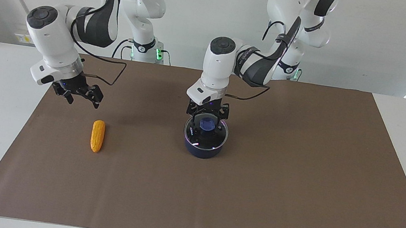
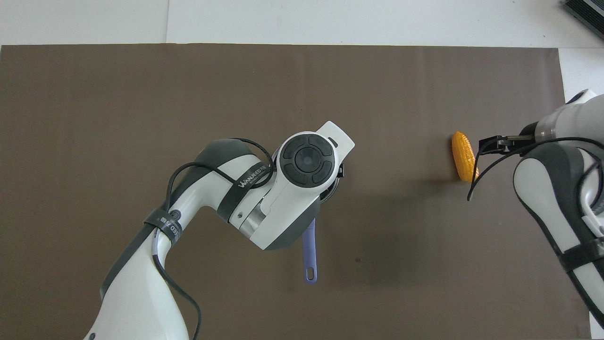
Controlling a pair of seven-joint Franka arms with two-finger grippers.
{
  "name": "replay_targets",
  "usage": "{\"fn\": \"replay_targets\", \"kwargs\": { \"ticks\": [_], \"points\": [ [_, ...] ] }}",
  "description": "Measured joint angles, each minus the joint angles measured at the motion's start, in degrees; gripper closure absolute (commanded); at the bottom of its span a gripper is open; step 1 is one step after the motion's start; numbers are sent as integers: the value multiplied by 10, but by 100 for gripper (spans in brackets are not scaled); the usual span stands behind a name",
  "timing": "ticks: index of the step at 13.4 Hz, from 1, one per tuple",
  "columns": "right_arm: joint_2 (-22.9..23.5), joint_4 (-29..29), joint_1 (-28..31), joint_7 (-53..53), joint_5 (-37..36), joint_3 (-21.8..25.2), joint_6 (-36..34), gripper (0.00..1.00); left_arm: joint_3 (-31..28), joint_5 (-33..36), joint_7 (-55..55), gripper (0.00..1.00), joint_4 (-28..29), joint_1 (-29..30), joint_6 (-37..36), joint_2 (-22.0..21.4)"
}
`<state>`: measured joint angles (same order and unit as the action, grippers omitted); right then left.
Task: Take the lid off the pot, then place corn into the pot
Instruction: 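Reach the left gripper to the pot lid while the right gripper reaches the corn, then grasp the lid knob with the left gripper while the right gripper grasps corn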
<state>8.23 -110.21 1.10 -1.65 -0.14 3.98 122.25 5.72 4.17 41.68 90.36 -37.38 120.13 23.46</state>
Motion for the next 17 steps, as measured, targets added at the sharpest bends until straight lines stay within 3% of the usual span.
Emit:
{"fn": "replay_targets", "kwargs": {
  "ticks": [5, 12, 15, 16, 17],
  "points": [
    [64, -7, -4, 0, 0, -4, 68, 0, -2, 2, 1, 28, 0, 0, 0, 0],
    [110, -8, -8, 0, 0, -4, 92, 0, -2, 22, 2, 73, 0, -1, -4, 0],
    [120, -8, -8, 0, 0, -4, 92, 0, -1, 35, 2, 99, -1, -3, -7, -1],
    [121, -8, -8, 0, 0, -4, 93, 4, -1, 37, 2, 100, -1, -3, -9, -1],
    [121, -8, -8, 0, 0, -4, 93, 16, -2, 38, 2, 100, -2, -3, -13, -1]
  ]
}}
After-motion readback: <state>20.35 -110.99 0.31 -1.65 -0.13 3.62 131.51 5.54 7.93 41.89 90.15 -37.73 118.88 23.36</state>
